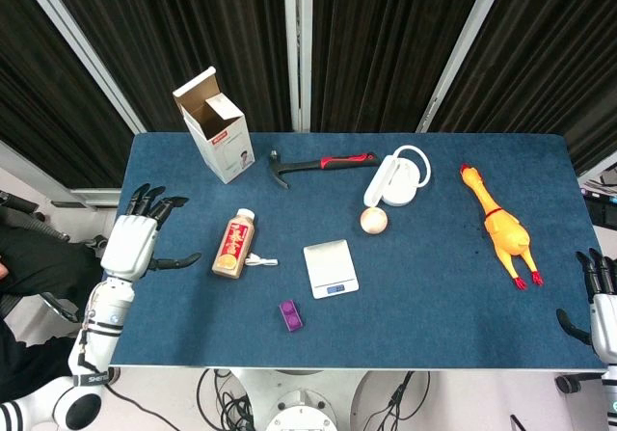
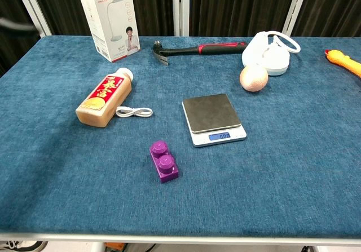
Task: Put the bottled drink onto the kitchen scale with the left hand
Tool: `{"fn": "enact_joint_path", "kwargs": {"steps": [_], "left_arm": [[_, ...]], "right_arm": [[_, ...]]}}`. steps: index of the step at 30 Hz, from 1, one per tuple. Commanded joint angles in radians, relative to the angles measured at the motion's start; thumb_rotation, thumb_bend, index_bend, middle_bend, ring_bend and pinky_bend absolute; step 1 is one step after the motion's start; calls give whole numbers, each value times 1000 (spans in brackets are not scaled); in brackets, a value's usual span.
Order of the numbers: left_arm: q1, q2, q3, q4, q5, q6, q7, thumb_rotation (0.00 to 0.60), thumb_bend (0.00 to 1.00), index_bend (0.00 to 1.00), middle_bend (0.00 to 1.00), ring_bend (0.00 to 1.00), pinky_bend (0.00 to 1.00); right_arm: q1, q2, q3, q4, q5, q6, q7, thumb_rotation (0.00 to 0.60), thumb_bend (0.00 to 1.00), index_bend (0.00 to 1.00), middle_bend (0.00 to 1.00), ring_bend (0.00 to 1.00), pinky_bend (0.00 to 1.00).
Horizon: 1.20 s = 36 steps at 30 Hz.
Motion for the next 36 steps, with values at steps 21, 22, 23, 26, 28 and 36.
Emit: {"fn": "enact_joint_path", "kwargs": {"steps": [21, 22, 23, 26, 28, 36], "left_arm": [[-256, -358, -25, 175, -599, -22, 473, 284, 0, 110, 162, 43, 0], [-258, -362, -25, 182, -604, -21, 474, 283, 0, 110, 161, 43, 0], [-260, -367, -24, 192, -608, -19, 475, 281, 0, 110, 161, 43, 0], [-266, -381, -22, 216, -626, -20, 481, 281, 0, 109, 161, 43, 0], [-275, -394, -16, 243, -640, -15, 502, 280, 0, 107, 161, 43, 0], [-300, -424, -32, 289, -696, -34, 520, 283, 0, 107, 164, 43, 2]], "right_arm": [[3, -29, 5, 107, 28, -52, 94, 600, 169, 0, 0, 0, 0], [3, -30, 5, 111, 29, -54, 97, 600, 169, 0, 0, 0, 0], [3, -30, 6, 115, 32, -58, 100, 600, 169, 0, 0, 0, 0], [5, -31, 9, 120, 33, -61, 109, 600, 169, 0, 0, 0, 0], [4, -30, 10, 119, 27, -56, 118, 600, 169, 0, 0, 0, 0], [2, -14, 6, 101, -2, -40, 124, 600, 169, 0, 0, 0, 0]]}}
